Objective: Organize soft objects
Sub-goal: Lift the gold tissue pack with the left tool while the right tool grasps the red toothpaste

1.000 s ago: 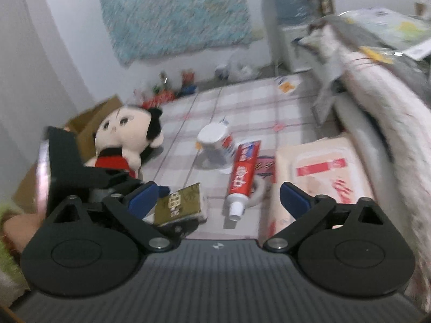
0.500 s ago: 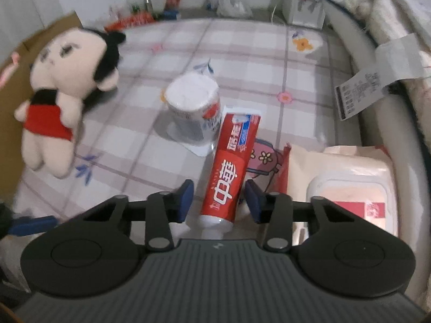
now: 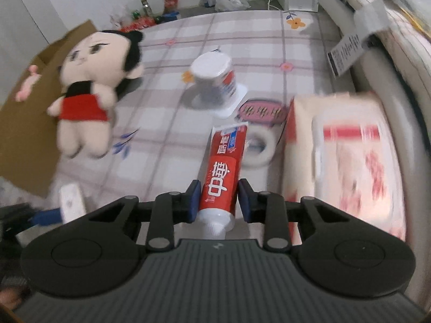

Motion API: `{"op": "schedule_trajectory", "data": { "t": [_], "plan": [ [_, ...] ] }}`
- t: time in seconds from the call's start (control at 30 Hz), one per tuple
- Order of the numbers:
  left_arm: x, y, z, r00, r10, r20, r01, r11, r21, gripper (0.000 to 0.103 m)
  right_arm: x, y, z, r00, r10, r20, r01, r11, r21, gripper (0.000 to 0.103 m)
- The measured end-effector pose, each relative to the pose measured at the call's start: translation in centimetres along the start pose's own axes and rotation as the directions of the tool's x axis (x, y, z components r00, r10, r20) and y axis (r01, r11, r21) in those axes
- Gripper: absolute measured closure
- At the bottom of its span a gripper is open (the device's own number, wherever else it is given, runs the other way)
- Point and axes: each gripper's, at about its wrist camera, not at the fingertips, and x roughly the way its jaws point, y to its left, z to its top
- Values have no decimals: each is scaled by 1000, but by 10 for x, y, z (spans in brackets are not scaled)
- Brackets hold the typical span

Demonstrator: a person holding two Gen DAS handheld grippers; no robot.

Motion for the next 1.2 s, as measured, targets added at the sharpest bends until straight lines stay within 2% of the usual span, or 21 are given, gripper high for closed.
{"op": "schedule_trajectory", "data": {
  "t": [0.13, 0.33, 0.4, 0.47, 0.57, 0.63, 0.83, 0.93, 1.0, 1.1, 1.2],
  "plan": [
    [-1, 11, -5, 1000, -24, -15, 23, 998, -55, 43, -10, 10, -33, 996, 87, -21, -86, 995, 59, 75],
    [0, 15, -13, 1000, -29, -12, 28, 997, -74, 42, -2, 26, -65, 992, 112, -51, -109, 992, 60, 75],
    [0, 15, -13, 1000, -20, 0, 20, 998, -57, 38, -6, 27, -67, 993, 113, -32, -111, 992, 53, 74],
    [1, 14, -12, 1000, -15, 8, 15, 999, -36, 29, -12, 30, -66, 994, 110, 0, -110, 993, 31, 72],
    [0, 12, -10, 1000, -15, 3, 15, 1000, -8, 24, -17, 30, -63, 994, 108, 21, -108, 994, 9, 67],
    [-1, 8, -9, 1000, -17, 14, 17, 1000, 22, 22, -16, 30, -61, 994, 104, 27, -104, 995, -2, 62],
    [6, -9, 1, 999, 37, 31, -41, 987, 158, 22, -3, 22, -59, 993, 119, 11, -119, 993, 26, 62],
    [17, -13, 6, 999, 51, 16, -53, 980, 191, 24, 9, 12, -60, 984, 174, -25, -170, 978, 121, 63],
    [23, -10, 8, 999, 33, -5, -32, 984, 173, 31, 14, 3, -64, 973, 227, -34, -217, 957, 191, 63],
    [31, -2, 8, 997, -23, -68, 31, 993, 113, 34, 12, 0, -66, 971, 238, -22, -228, 951, 210, 66],
    [29, 0, 2, 995, -46, -88, 54, 994, 90, 48, 11, 0, -67, 971, 237, -21, -227, 949, 219, 75]
  ]
}}
